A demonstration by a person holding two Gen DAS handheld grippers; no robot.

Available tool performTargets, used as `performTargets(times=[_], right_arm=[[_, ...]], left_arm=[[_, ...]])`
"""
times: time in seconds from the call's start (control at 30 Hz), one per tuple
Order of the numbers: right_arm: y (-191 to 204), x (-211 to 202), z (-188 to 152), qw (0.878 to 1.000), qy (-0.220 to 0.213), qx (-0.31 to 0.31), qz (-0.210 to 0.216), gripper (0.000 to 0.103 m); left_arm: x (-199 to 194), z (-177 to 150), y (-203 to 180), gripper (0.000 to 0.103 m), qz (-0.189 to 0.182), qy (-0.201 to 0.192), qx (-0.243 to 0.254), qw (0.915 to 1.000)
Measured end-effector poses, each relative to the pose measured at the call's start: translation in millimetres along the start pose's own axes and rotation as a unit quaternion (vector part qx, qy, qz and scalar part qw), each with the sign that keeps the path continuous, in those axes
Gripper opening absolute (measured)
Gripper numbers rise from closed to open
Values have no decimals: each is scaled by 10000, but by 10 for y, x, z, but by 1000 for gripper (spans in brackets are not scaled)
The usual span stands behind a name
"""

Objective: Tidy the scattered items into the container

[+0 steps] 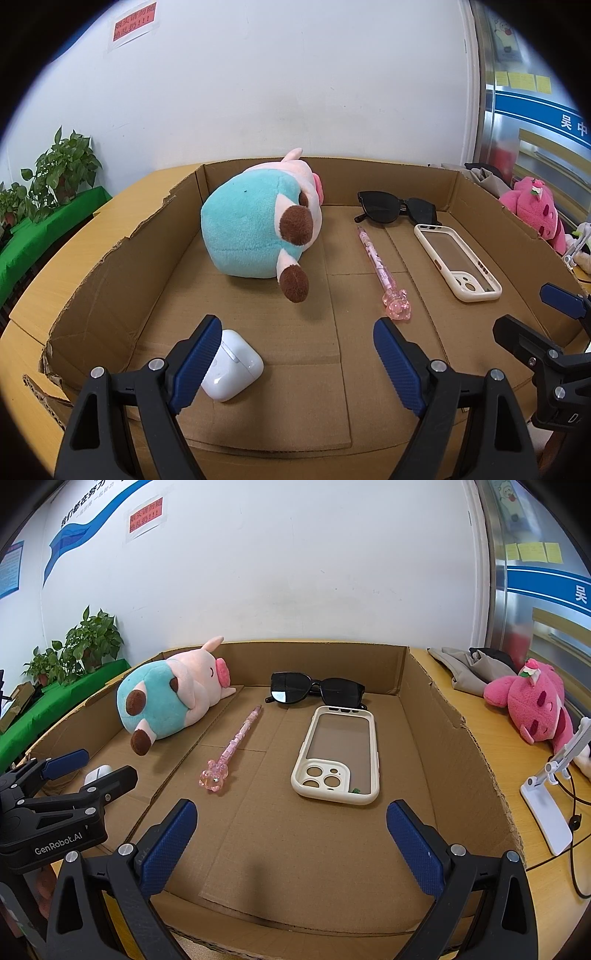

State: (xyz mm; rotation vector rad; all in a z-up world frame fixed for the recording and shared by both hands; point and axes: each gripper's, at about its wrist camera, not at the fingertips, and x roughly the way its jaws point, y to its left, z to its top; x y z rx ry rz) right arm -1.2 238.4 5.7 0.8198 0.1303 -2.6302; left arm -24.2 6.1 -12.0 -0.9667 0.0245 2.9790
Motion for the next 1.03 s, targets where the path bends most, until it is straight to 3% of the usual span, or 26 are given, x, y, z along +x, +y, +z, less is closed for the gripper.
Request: performTargets(times=[1.03], right_arm=[[1,-4,-2,10000,-10,-1,5,103]], left_arm=[[-26,-1,-1,84,49,-26,-6,10000]])
